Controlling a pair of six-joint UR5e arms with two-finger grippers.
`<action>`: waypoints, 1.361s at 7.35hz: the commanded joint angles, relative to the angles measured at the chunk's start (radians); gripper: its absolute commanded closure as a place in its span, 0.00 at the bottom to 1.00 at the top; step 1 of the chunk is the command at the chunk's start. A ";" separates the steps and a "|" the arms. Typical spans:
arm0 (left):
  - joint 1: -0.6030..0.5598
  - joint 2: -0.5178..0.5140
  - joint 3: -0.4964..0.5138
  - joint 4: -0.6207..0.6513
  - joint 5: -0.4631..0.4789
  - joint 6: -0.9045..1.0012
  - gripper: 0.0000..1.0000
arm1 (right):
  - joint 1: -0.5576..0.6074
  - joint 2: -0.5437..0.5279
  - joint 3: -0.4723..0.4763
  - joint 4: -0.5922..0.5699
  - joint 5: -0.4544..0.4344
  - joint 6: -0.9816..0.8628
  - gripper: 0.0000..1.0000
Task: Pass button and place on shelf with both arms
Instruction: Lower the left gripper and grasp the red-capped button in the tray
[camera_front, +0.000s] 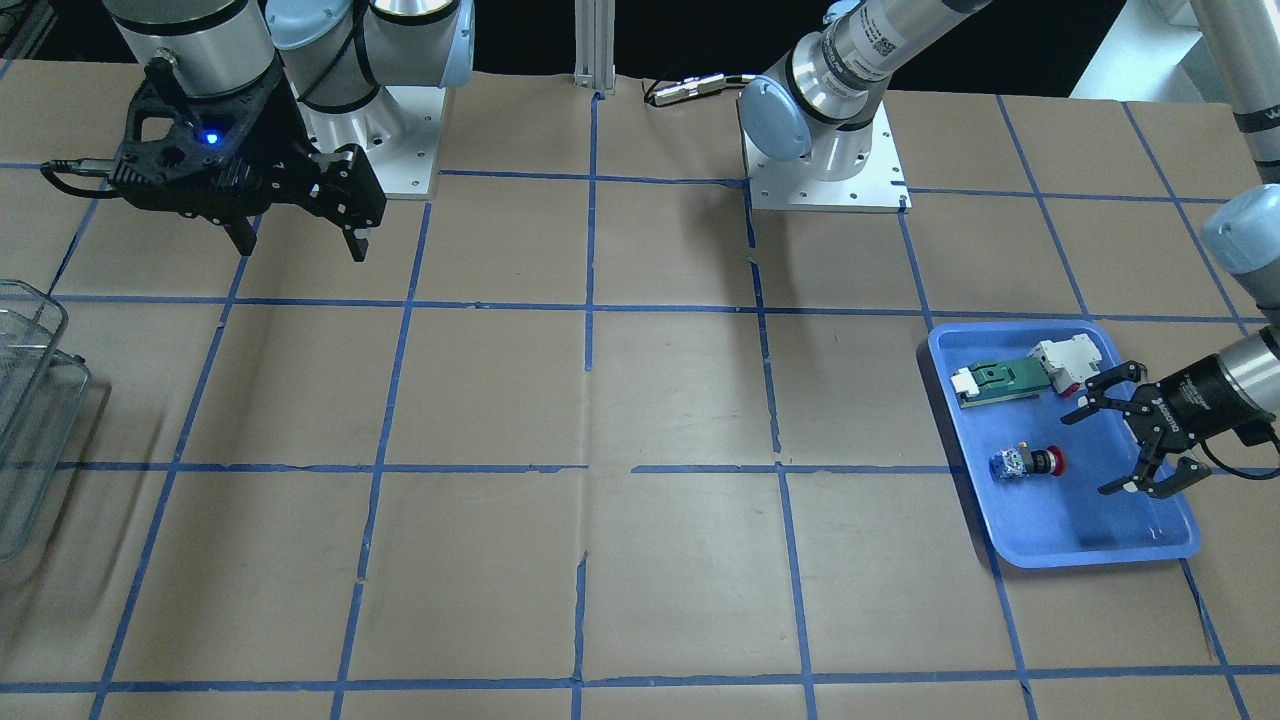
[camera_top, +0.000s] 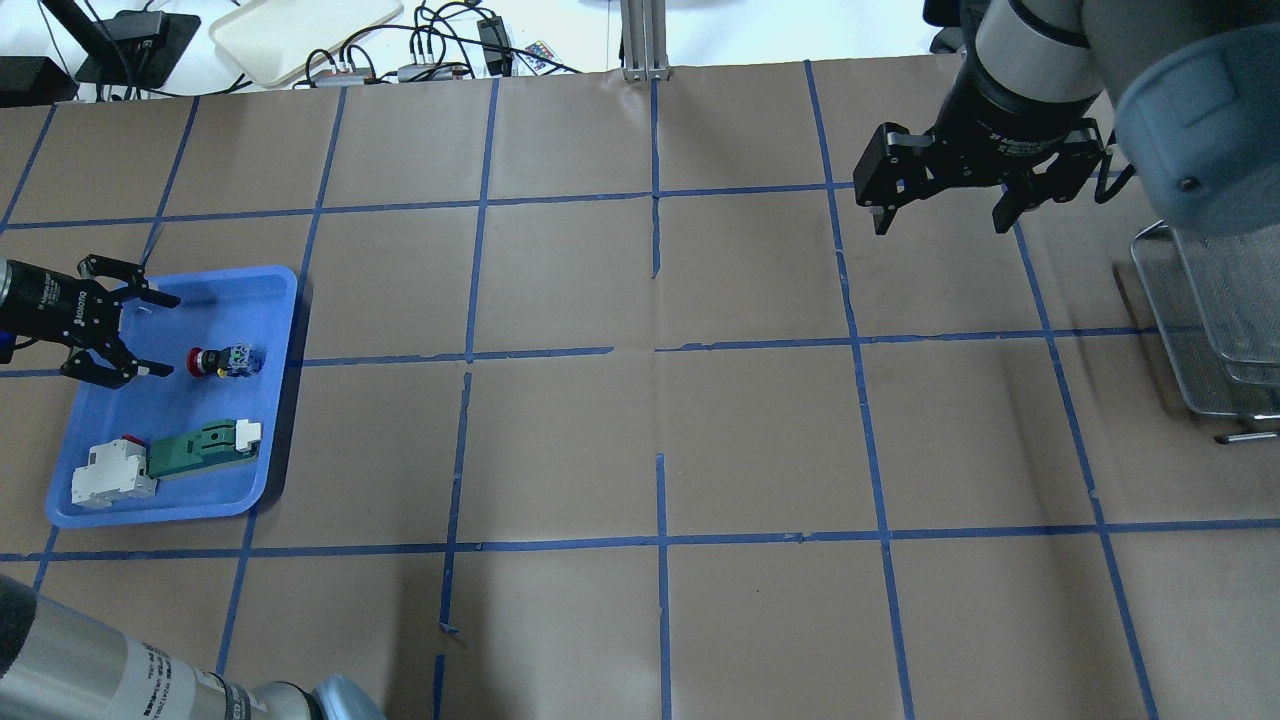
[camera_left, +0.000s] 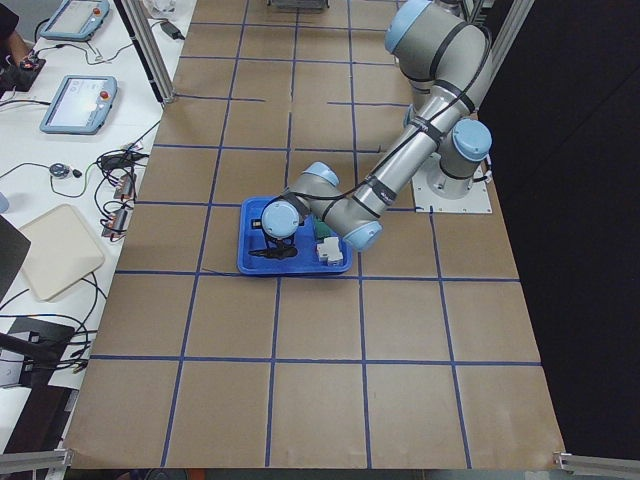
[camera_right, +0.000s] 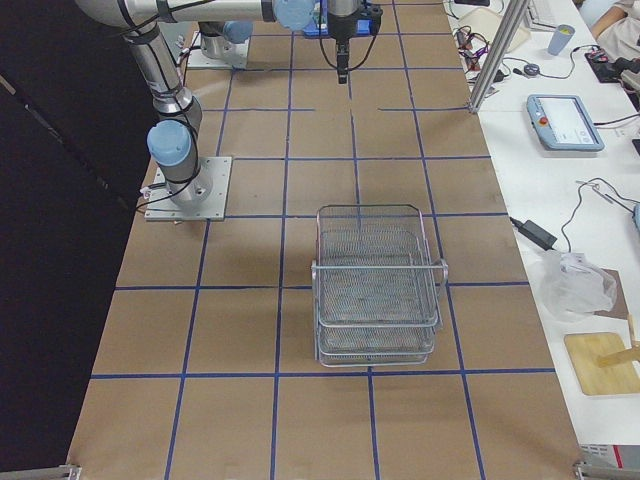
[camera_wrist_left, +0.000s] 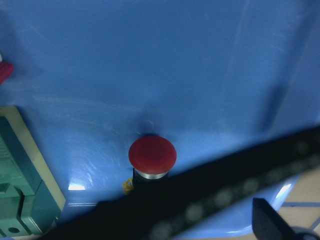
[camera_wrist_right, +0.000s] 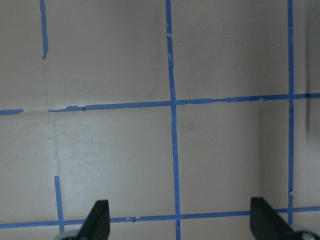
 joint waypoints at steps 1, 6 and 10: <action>0.000 -0.035 -0.001 0.000 0.001 0.004 0.00 | 0.000 -0.003 0.009 -0.001 0.003 -0.002 0.00; 0.000 -0.075 -0.007 0.002 0.000 0.018 0.15 | 0.000 -0.012 0.018 -0.001 -0.005 -0.007 0.00; 0.000 -0.060 0.001 -0.018 0.004 0.008 1.00 | 0.000 -0.010 0.026 -0.001 -0.002 -0.005 0.00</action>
